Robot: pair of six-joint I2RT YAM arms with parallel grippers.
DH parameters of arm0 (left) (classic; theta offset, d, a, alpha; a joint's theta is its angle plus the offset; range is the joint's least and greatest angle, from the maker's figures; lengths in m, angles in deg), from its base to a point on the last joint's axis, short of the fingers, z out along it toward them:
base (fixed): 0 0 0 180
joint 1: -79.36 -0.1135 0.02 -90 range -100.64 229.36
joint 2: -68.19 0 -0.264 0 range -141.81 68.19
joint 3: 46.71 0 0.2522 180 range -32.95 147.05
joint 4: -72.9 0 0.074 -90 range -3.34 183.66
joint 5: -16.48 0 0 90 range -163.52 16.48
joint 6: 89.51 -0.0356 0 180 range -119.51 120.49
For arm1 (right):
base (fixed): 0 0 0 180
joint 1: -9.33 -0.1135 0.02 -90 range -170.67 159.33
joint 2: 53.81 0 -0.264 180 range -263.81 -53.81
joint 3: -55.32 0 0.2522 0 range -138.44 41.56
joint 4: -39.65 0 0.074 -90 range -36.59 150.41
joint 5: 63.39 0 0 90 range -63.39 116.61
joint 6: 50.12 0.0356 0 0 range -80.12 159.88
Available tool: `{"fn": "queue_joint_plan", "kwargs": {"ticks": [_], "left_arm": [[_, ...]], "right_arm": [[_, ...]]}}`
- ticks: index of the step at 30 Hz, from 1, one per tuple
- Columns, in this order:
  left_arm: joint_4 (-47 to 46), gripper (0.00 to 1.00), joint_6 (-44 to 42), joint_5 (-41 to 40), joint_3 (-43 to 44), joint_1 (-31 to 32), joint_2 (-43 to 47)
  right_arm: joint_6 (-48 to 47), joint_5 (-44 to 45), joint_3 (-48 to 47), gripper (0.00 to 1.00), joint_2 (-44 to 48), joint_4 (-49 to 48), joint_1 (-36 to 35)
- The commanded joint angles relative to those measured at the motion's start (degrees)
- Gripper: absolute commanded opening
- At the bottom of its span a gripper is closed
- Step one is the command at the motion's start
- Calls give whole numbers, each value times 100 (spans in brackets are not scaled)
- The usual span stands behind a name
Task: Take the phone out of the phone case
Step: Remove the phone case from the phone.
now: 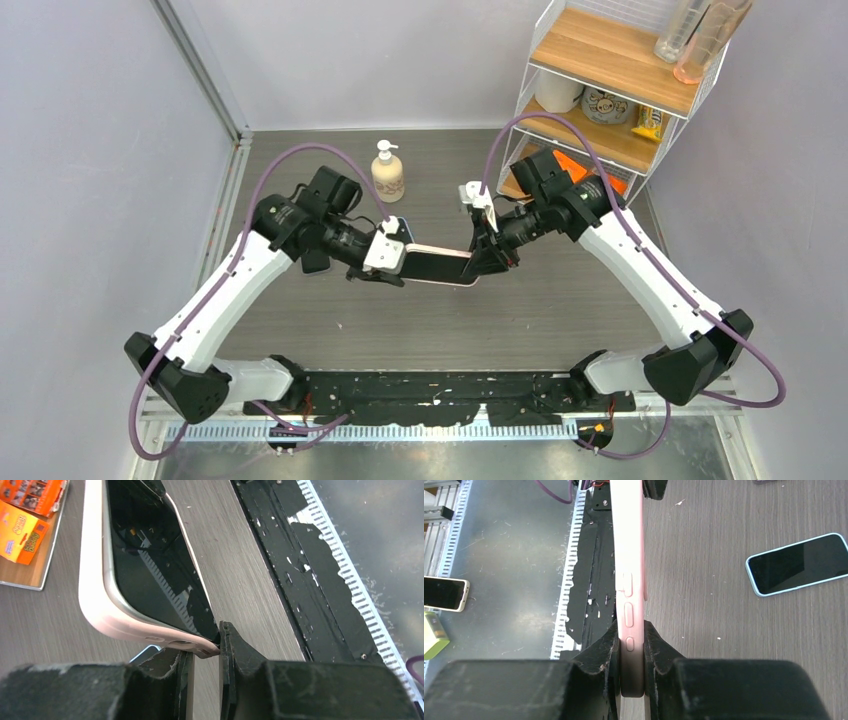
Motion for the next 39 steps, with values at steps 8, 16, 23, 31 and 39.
{"fn": "queue_joint_plan", "kwargs": {"ticks": [8,16,23,31,39], "left_arm": [[157,0,-1588,-69,832,469,-534],[-127,0,-1535,-305,1115,543,-740],[-155,0,-1929,-744,1244,602,-871],[-163,0,-2099,-1085,1431,668,-946],[-564,0,-1101,-916,1432,660,-968]], "right_arm": [[350,-873,167,5,54,-656,-157],[279,-935,207,5,30,-591,-258],[113,-915,240,5,18,-407,-466],[-20,-894,217,5,-28,-300,-628],[-92,-665,277,5,34,-298,-749]]}}
